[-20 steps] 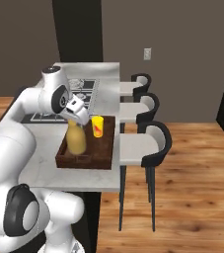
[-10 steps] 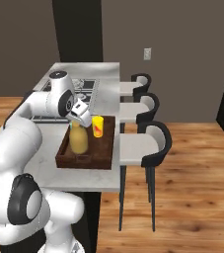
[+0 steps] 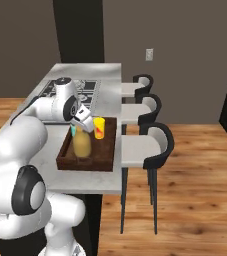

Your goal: There is a tray on the dining counter. Grab the cup, mug, and pitcher and place them on the tray. The pitcher may be placed next to the tray if it cannot fit the tray.

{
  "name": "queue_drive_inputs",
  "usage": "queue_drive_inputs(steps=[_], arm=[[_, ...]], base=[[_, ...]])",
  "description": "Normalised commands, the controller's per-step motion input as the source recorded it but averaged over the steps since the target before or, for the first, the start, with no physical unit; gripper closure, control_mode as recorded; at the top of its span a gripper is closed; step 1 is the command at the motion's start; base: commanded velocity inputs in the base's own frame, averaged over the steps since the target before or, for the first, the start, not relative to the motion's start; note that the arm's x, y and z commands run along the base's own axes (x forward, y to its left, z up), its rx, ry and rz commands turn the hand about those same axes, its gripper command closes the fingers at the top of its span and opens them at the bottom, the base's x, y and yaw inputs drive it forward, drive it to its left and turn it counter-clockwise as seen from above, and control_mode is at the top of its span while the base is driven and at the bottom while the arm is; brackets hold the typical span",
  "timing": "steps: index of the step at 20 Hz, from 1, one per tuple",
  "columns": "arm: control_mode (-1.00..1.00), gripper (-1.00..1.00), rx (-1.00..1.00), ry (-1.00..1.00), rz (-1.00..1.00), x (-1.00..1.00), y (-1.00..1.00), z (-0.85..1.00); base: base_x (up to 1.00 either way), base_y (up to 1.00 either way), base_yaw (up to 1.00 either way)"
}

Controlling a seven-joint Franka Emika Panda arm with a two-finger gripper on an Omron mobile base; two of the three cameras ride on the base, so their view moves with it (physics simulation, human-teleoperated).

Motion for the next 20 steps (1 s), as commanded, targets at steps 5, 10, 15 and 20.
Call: queue_drive_inputs(steps=[5,10,15,20], arm=[[-1.00,1.00,0.00,0.00,-0.04,0.24,0.09,-0.28],[-1.00,1.00,0.00,0.00,-0.04,0.33,0.15,-0.27],[-1.00,-1.00,0.00,0.04,-0.03,0.03,0.06,-0.34],[-1.00,-1.00,0.01,0.00,-0.02,-0.07,-0.01,-0.06]], base=[[0.00,0.00,0.00],[0.00,0.00,0.00],[0.00,0.00,0.00],[0.00,0.00,0.00]])
